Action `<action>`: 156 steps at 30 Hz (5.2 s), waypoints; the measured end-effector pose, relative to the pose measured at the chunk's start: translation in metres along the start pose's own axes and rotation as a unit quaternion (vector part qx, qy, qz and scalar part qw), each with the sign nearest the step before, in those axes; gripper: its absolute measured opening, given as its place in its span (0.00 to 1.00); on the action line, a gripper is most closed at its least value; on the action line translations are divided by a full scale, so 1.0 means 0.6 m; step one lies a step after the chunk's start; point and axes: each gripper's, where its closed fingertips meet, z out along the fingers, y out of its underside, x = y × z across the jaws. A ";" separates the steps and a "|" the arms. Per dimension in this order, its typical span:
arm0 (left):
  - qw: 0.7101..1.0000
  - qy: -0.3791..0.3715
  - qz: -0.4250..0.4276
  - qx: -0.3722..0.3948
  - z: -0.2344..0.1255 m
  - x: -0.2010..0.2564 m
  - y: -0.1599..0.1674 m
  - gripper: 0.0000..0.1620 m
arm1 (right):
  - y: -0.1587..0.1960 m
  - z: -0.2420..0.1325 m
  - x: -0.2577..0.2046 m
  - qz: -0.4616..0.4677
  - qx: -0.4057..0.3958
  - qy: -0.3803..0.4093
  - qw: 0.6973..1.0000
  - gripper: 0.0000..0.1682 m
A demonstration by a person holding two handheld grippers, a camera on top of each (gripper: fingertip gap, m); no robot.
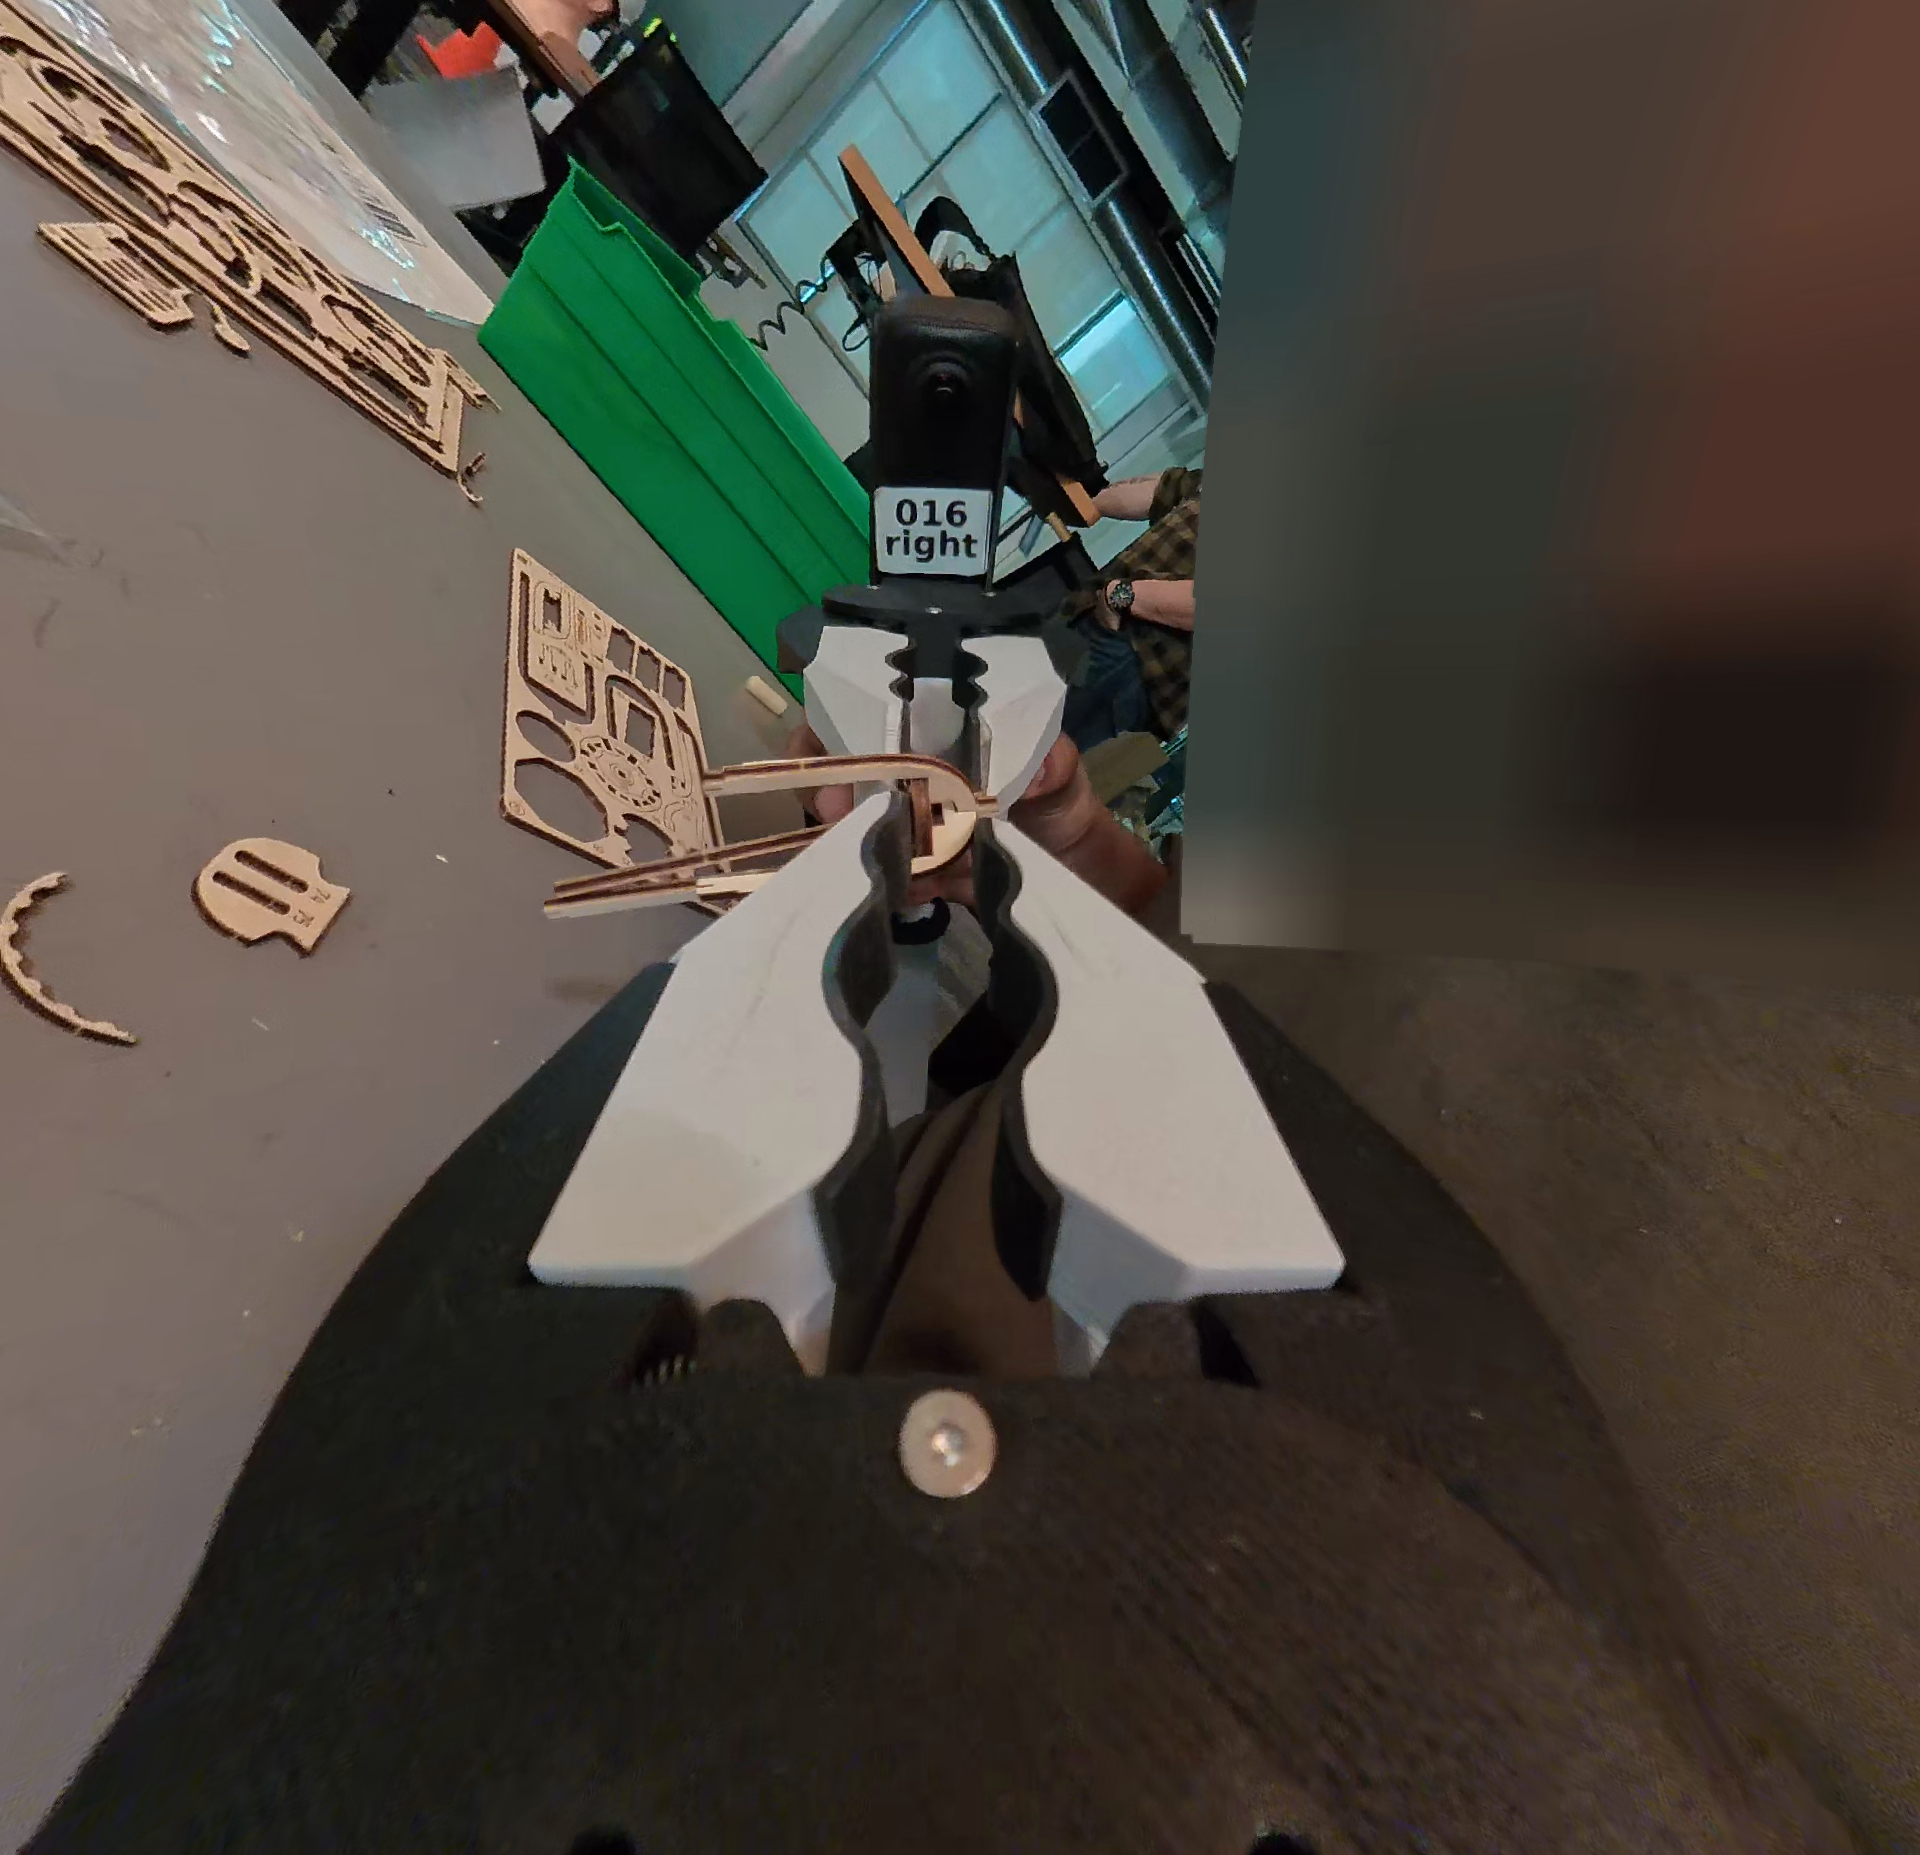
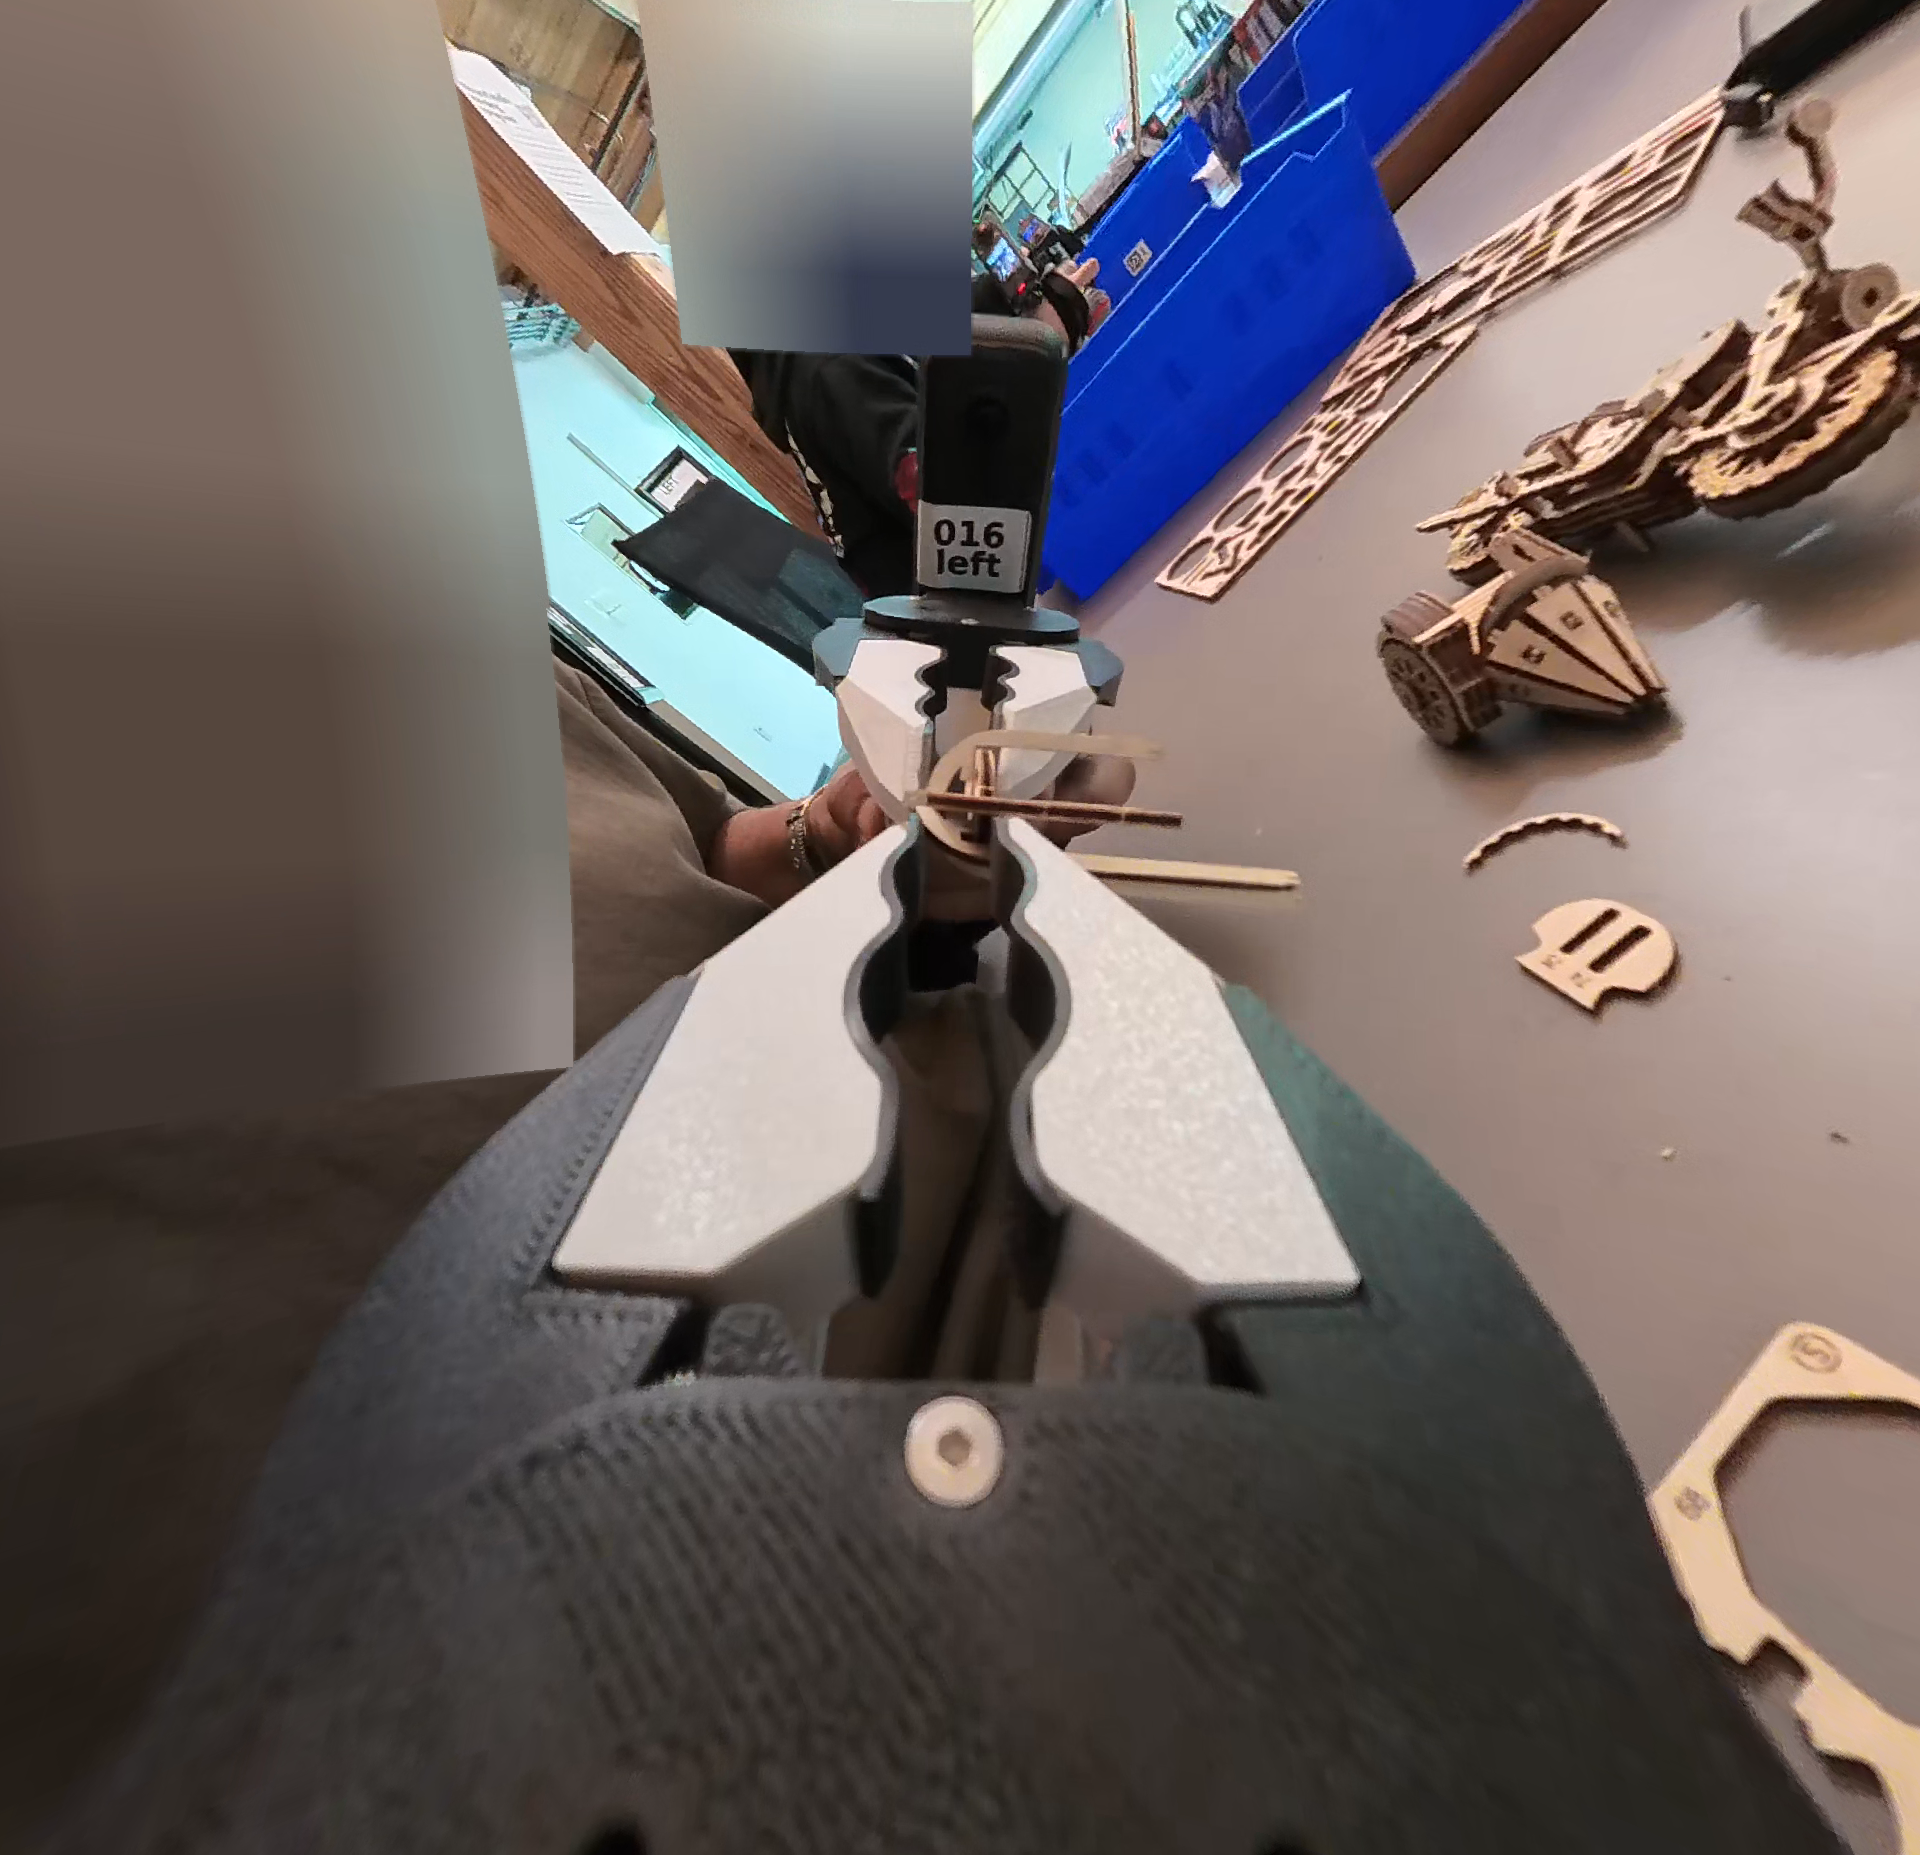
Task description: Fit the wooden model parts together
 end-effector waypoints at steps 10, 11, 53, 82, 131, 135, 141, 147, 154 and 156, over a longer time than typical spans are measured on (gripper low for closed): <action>1.000 -0.015 0.018 -0.007 0.001 -0.002 0.005 0.07 | 0.004 0.000 0.000 0.011 -0.006 -0.005 1.000 0.07; 1.000 -0.014 0.019 -0.008 0.001 -0.001 0.005 0.07 | 0.005 0.000 0.000 0.013 -0.008 -0.006 1.000 0.07; 0.996 0.016 -0.039 -0.076 -0.003 0.002 0.034 0.07 | 0.031 0.000 -0.005 0.030 -0.067 -0.023 0.997 0.05; 0.998 -0.013 -0.034 -0.044 -0.001 -0.011 0.023 0.07 | 0.019 0.003 0.007 0.001 -0.033 0.012 0.999 0.07; 0.948 0.070 0.287 0.119 -0.015 0.120 -0.035 0.06 | -0.041 0.022 -0.108 -0.044 0.150 -0.068 0.985 0.23; 0.949 0.071 0.282 0.123 -0.005 0.120 -0.030 0.06 | -0.046 0.017 -0.109 -0.018 0.174 -0.087 0.981 0.22; 0.954 0.076 0.256 0.139 0.001 0.118 -0.031 0.07 | -0.050 0.013 -0.104 -0.006 0.188 -0.097 0.977 0.17; 0.959 0.081 0.229 0.148 0.004 0.112 -0.032 0.07 | -0.051 0.010 -0.103 0.001 0.206 -0.109 0.972 0.14; 0.963 0.084 0.207 0.148 0.004 0.105 -0.034 0.07 | -0.050 0.010 -0.099 0.008 0.210 -0.109 0.972 0.11; 0.966 0.084 0.198 0.146 0.005 0.102 -0.035 0.07 | -0.051 0.008 -0.096 0.008 0.210 -0.104 0.972 0.11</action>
